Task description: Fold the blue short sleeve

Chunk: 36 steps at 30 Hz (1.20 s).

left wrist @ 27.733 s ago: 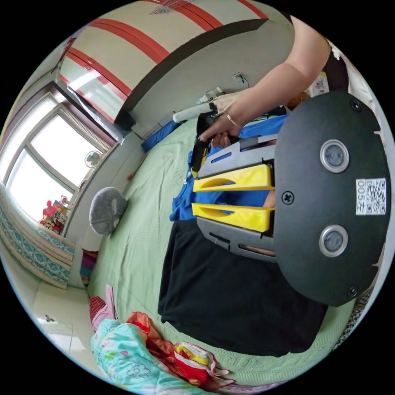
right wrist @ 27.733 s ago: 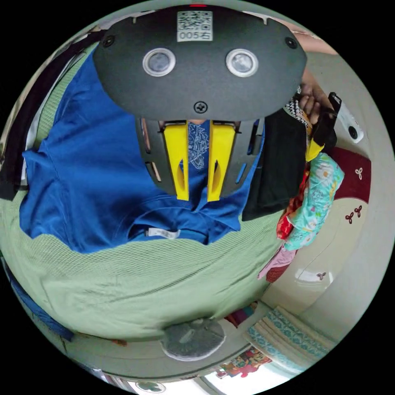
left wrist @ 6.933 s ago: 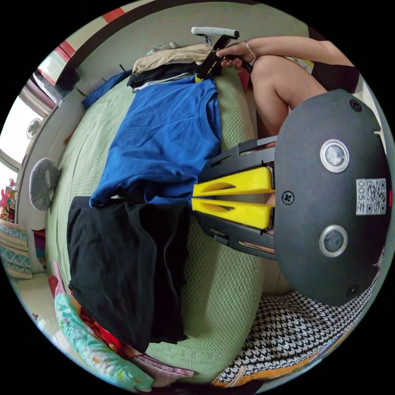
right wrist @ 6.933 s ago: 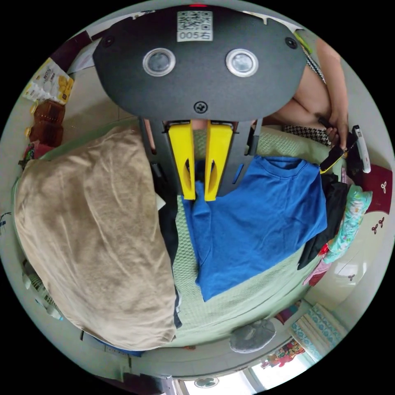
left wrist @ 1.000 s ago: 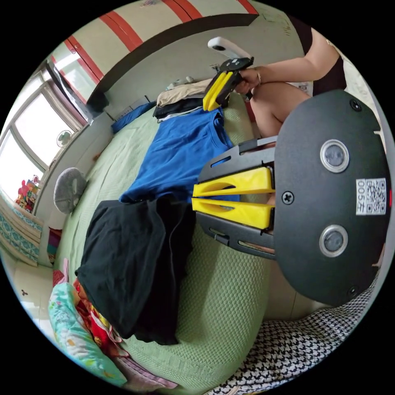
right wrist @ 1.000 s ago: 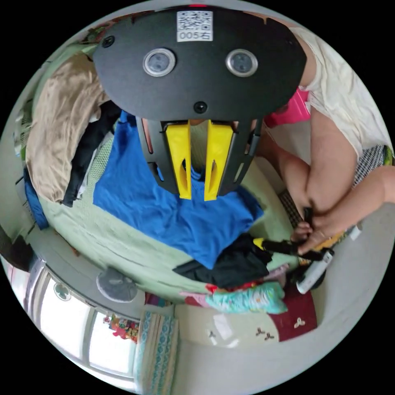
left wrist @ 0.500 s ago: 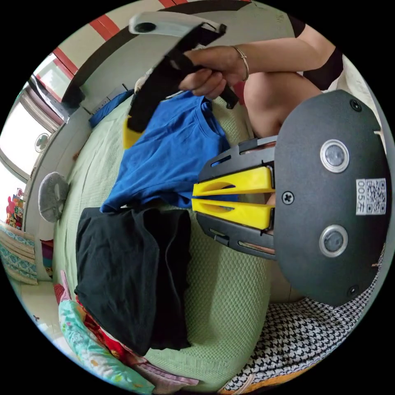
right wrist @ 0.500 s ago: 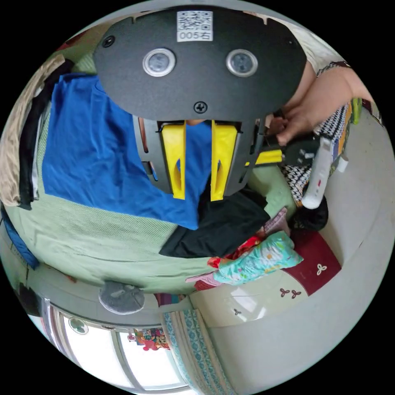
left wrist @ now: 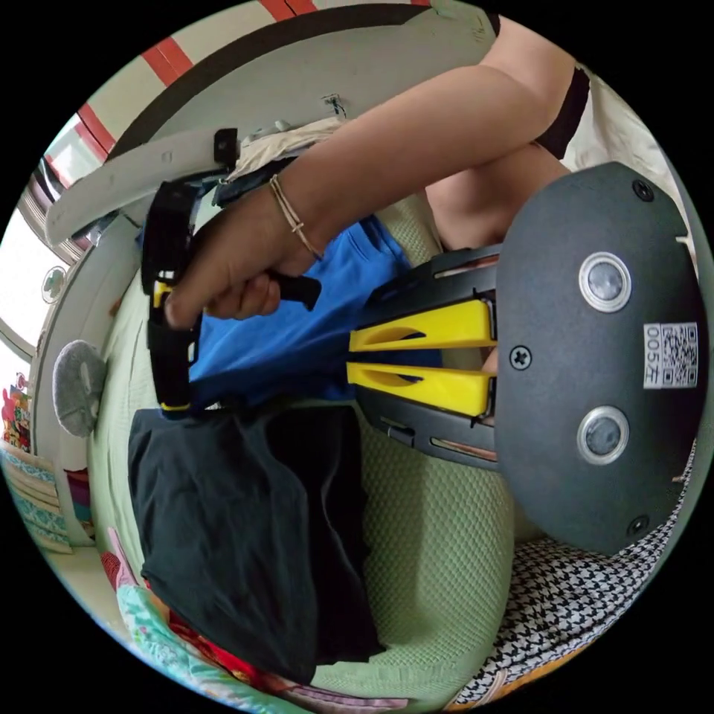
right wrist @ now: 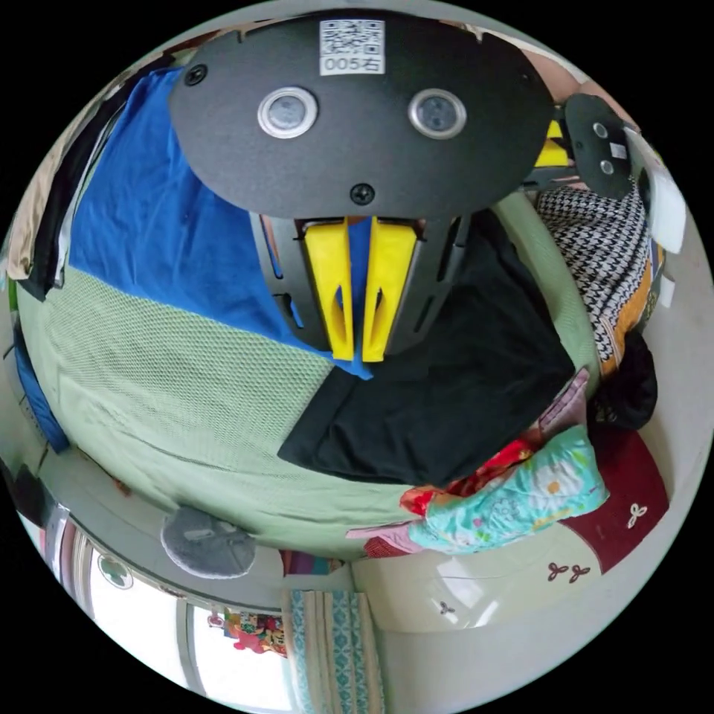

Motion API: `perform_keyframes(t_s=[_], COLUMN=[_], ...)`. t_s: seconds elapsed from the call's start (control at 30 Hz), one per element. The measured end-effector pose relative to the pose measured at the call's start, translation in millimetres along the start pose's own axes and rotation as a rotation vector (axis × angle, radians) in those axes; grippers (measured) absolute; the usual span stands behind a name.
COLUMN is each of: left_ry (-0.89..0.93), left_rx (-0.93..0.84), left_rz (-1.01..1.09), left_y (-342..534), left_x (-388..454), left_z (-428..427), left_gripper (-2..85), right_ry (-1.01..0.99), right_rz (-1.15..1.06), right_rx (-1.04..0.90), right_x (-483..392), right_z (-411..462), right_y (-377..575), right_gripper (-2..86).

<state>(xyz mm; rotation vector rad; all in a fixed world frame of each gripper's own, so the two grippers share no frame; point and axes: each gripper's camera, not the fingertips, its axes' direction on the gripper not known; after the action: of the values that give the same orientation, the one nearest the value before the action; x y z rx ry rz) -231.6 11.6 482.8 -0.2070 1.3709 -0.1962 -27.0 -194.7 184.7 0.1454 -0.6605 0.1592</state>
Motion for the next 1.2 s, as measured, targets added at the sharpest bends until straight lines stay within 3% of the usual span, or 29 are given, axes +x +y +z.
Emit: perform_keyframes(t_s=[0.17,0.3,0.57,0.7,0.93,1.07,1.2], left_ry=[-0.066,-0.079,0.068,0.054,0.019,0.053,0.045], left_rx=[0.01,0.008,0.039,0.064,0.048,0.069,0.071], left_rz=[-0.001,-0.042,-0.125,-0.093,-0.119,-0.176,-0.186], left_y=[-5.2,-4.8,-2.9,-3.7,-7.1,-6.2,-4.5], left_x=[8.3,1.2,-13.0,-1.5,15.1,20.0,33.0], left_z=[-2.4,-5.4,-11.6,-14.4,-10.0,-15.3,-15.4], left_gripper=[0.5,-0.3,0.5,3.4,4.9,4.1,3.7], right_ry=[-0.086,-0.122,-0.228,-0.237,-0.115,-0.139,-0.018], right_rz=[0.111,0.045,0.025,-0.071,-0.263,-0.301,-0.323], right_rx=[0.156,-0.018,0.083,0.058,-0.089,-0.243,-0.26], right_x=[7.7,-1.1,-16.0,-27.2,-72.8,-100.1,-122.1], right_z=[-18.5,13.1,-45.7,-69.7,-81.5,-62.3,-49.4], right_y=[-14.7,-16.7,5.0,32.2,105.5,125.2,127.9], right_gripper=[2.0,3.4,9.6,12.6,12.3,10.6,8.4])
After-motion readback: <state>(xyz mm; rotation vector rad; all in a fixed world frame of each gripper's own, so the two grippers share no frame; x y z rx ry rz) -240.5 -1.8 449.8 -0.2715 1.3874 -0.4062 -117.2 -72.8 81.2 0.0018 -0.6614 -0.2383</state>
